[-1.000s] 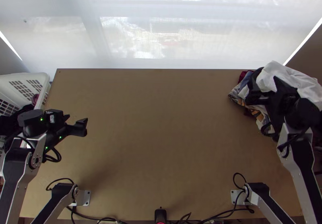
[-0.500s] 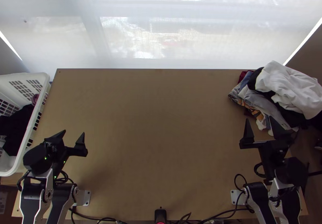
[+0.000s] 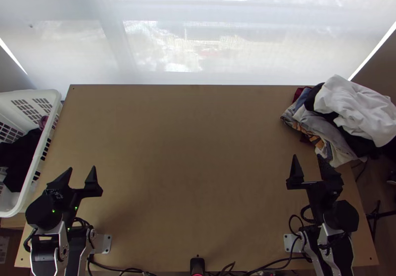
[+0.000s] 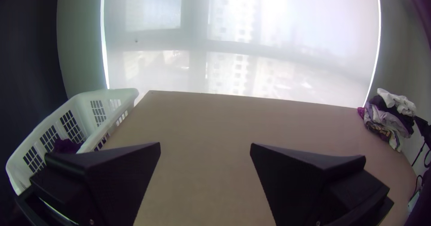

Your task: Fold the t-shirt

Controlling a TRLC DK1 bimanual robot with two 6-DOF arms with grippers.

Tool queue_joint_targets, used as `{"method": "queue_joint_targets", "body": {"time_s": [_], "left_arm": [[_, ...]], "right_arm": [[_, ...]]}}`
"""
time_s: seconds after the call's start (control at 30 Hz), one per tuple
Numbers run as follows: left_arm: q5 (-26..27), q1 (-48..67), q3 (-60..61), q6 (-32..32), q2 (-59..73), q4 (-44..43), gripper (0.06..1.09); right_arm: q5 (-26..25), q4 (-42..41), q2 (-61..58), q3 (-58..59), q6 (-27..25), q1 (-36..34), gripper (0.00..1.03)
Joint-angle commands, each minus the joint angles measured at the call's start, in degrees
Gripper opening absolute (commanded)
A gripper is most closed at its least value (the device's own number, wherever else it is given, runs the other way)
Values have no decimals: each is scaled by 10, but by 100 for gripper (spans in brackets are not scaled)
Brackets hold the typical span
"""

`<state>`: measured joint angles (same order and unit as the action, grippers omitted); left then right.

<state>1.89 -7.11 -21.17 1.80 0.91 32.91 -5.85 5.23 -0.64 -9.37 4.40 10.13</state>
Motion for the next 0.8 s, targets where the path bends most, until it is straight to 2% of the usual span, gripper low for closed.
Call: {"method": "queue_joint_targets", "body": {"time_s": [0.0, 0.07, 0.2, 0.6, 0.77], "left_arm": [[0, -13, 3, -44, -12, 4, 103], [0, -14, 3, -53, -12, 4, 103], [1, -57, 4, -93, -12, 7, 103], [4, -88, 65, -93, -12, -9, 103], [6, -77, 66, -67, -11, -10, 103]], "right_arm": [[-1, 39, 9, 38, 86, 9, 98], [-1, 84, 8, 39, 87, 10, 98], [-1, 85, 7, 39, 89, 8, 98], [-1, 85, 7, 39, 89, 8, 98], [-1, 85, 7, 39, 89, 8, 98]]}}
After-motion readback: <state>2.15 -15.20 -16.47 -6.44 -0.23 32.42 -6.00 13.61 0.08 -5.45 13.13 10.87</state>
